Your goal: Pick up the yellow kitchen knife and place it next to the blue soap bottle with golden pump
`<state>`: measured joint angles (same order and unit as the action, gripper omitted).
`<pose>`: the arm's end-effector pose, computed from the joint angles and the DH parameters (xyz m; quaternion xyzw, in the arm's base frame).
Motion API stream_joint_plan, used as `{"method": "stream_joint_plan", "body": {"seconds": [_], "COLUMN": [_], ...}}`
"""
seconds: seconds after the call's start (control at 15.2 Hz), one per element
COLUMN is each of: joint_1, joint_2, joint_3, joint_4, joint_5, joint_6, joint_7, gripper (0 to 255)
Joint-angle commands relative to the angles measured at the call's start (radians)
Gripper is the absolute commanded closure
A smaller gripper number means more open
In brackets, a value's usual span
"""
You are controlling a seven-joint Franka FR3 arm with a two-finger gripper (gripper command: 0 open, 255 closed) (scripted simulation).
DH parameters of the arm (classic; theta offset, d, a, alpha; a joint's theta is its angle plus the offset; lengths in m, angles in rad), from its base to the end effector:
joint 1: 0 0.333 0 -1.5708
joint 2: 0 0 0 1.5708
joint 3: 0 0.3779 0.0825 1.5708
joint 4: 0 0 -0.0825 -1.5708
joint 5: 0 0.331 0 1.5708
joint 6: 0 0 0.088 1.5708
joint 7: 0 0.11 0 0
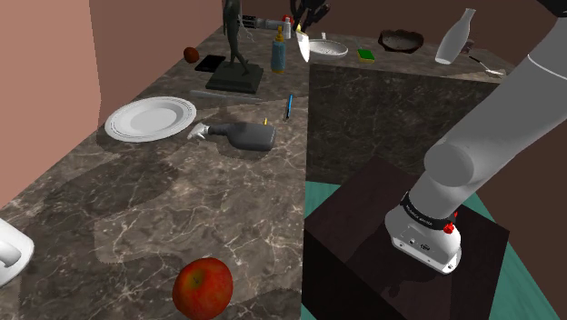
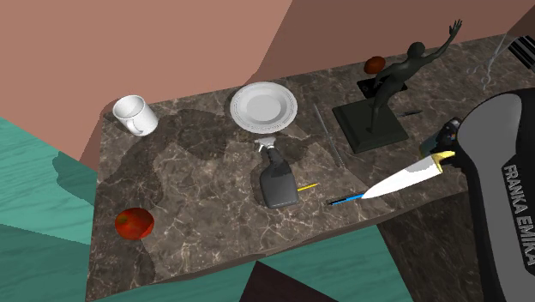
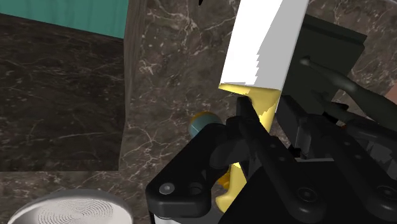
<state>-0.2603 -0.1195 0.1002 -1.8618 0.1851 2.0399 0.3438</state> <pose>0.4898 -0.0646 0.6640 -0.9470 0.2733 -0.1394 0.0950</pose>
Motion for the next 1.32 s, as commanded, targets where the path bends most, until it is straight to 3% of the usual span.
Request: {"method": "stream_joint_plan", "body": {"seconds": [0.0,1.25], "joint_1": [0.001,0.008], "joint_2": [-0.001,0.035], "joint_3": [0.001,0.007], "joint_4": [-0.029,-0.245], "joint_5": [0.002,0.03], "joint_6": [0.029,0.278], "joint_7": [-0.004,-0.049], "gripper": [255,255]}}
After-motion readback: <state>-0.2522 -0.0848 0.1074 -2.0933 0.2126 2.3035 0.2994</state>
